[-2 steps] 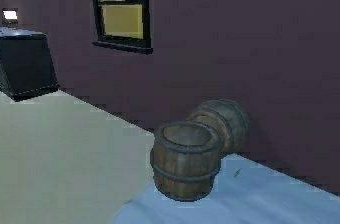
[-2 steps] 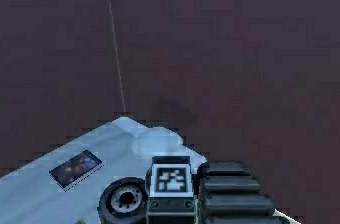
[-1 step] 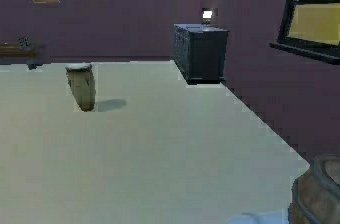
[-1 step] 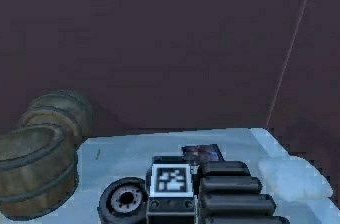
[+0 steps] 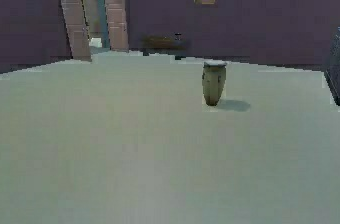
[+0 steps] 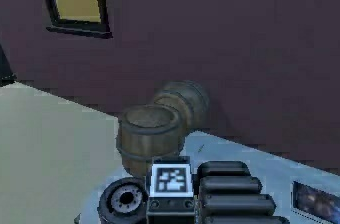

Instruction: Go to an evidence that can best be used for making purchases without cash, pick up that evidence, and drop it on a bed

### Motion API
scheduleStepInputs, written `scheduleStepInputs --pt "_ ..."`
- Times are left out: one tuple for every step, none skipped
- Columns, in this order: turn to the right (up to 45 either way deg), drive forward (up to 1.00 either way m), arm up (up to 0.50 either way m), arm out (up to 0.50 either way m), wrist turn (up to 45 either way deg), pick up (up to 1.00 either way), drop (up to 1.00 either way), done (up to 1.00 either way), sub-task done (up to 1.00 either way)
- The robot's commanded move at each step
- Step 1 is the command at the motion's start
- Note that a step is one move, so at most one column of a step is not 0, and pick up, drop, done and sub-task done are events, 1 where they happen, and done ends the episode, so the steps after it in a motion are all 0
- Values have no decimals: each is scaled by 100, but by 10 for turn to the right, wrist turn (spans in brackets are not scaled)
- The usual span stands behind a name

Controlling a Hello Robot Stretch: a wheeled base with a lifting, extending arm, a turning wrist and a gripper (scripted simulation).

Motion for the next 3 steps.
scheduleStepInputs --pt "450 0 0 0 0 0 0 0 0" --pt "180 0 0 0 0 0 0 0 0" --pt "-450 0 0 0 0 0 0 0 0"
